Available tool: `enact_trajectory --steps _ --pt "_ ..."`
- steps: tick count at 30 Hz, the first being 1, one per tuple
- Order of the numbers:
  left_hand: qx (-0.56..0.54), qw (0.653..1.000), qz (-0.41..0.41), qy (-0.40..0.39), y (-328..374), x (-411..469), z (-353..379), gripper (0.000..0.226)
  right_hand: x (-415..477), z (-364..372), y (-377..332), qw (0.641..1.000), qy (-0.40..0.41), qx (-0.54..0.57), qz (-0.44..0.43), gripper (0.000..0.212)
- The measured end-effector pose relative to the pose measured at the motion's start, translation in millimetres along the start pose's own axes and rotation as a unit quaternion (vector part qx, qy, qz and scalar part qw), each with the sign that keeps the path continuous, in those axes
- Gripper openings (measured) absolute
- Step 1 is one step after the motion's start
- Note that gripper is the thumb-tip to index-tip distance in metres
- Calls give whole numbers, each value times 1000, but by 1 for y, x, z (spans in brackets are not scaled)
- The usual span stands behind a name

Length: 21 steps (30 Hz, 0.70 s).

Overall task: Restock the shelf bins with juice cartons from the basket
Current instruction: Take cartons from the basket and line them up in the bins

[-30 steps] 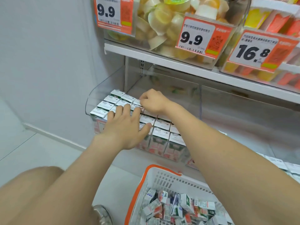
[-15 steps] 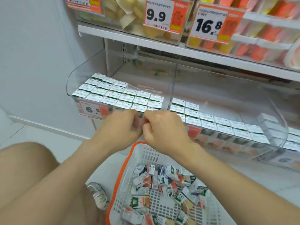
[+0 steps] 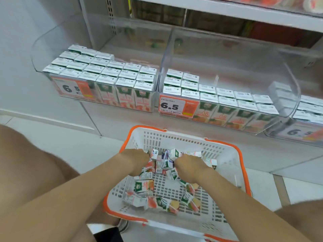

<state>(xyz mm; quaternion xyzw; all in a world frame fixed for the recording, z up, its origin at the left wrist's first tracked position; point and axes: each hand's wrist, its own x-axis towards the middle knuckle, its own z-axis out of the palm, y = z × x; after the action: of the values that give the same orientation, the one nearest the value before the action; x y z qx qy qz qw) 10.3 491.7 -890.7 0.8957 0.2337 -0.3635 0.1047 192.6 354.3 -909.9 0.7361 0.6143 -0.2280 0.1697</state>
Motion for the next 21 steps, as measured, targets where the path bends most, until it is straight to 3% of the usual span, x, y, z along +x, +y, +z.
enact_trajectory --steps 6,8,10,13,21 --pt "3 995 38 -95 17 29 57 19 28 53 -1 996 -83 26 -35 15" --pt "-18 990 53 -128 26 33 71 34 35 70 -12 990 -113 72 -50 15" --pt "-19 987 61 -149 33 38 86 43 37 86 -27 980 -148 111 -67 33" --pt "-6 987 49 -156 36 45 106 38 33 104 -52 968 -179 142 -103 55" --pt "-45 992 45 -106 20 47 108 29 34 134 -73 974 -132 144 -114 63"
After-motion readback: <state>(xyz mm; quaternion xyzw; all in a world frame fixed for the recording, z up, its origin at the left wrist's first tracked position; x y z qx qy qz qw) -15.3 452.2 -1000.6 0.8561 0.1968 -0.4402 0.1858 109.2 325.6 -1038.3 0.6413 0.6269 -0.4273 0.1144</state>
